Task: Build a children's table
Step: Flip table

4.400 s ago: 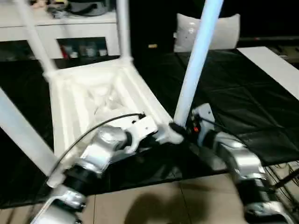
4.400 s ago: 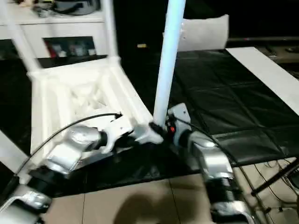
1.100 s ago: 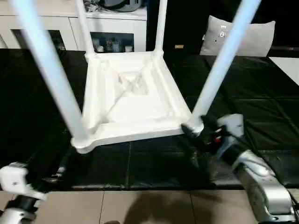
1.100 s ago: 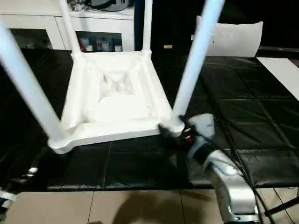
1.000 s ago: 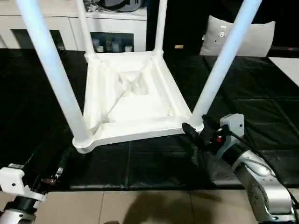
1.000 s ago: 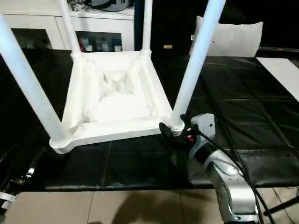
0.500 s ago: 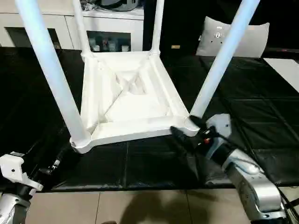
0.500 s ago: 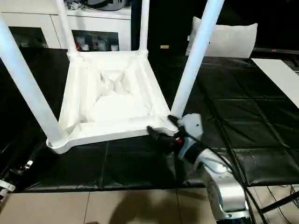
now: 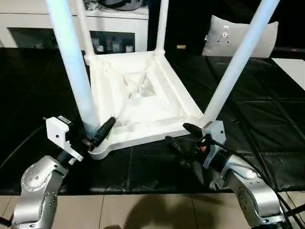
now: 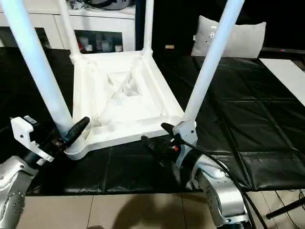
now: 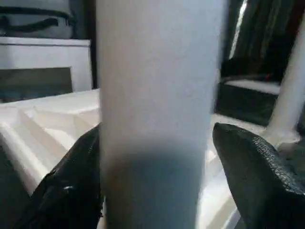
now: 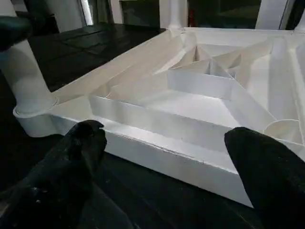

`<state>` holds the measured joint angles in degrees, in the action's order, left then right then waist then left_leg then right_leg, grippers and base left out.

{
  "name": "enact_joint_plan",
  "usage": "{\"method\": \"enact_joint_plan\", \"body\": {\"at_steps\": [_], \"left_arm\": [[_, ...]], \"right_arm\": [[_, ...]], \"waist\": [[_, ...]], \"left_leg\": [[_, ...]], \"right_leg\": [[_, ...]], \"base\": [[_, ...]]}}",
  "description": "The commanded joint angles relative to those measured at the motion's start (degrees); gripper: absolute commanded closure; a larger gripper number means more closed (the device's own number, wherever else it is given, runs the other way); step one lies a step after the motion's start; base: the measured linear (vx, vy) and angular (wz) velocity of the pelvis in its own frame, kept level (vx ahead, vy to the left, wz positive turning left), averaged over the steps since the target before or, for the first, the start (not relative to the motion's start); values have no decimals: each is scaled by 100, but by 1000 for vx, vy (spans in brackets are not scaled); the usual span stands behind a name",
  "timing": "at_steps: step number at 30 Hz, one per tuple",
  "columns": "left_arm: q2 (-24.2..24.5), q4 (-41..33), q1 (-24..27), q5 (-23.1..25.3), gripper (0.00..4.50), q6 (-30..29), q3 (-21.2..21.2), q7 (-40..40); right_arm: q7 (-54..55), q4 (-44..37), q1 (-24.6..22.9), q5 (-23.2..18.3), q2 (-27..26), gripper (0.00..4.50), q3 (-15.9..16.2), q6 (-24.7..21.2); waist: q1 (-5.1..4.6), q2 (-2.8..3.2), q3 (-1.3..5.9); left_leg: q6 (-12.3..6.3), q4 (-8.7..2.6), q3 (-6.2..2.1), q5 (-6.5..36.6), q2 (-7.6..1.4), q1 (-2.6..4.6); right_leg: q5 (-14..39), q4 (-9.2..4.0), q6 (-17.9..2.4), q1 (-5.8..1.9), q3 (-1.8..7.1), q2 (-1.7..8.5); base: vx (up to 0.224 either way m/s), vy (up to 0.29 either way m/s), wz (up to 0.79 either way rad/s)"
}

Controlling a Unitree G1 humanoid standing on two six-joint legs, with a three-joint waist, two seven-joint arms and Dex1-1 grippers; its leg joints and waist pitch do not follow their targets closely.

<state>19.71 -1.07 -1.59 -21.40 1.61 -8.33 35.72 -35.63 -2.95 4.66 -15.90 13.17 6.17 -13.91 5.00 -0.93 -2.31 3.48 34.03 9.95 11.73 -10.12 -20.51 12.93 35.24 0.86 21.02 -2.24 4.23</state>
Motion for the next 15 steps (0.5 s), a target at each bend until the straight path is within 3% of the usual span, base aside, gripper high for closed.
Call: {"method": "enact_joint_plan", "body": {"at_steps": [1,4,5,7,9,15], "left_arm": [[74,-102,-37,153,129,-250,24,-206],[84,-64,4,327,132,-284,23,-399],[21,-125,81,260,167,-302,13,-448],[-20,-204,158,303,170,-326,38,-514],[-42,-231,180,330,185,-341,49,-552],[-277,-402,259,416,241,-475,26,-983]], "right_arm": [[-20,158,55,74,35,0,16,84],[37,237,62,130,40,0,18,81],[33,250,59,118,31,0,12,97],[24,240,43,110,29,0,17,106],[18,236,33,105,28,0,23,106],[-28,253,-21,82,-15,0,60,169]], "waist": [[1,118,244],[-10,115,243],[-3,115,251],[0,85,254],[3,93,254],[6,67,231]], "left_leg": [[153,-506,-120,1442,-299,68],[179,-509,-123,1474,-302,68],[168,-504,-128,1406,-304,64],[134,-497,-123,1331,-308,51],[105,-493,-118,1291,-300,48],[103,-512,-121,1489,-309,51]], "right_leg": [[444,-375,-1053,-136,241,355],[471,-380,-1050,-132,243,342],[357,-371,-1059,-137,243,347],[230,-363,-1082,-149,243,351],[209,-360,-1085,-144,242,345],[608,-405,-1028,-131,250,356]], "base": [[0,0,0],[0,0,0],[0,0,0],[0,0,0],[0,0,0],[0,0,0]]}}
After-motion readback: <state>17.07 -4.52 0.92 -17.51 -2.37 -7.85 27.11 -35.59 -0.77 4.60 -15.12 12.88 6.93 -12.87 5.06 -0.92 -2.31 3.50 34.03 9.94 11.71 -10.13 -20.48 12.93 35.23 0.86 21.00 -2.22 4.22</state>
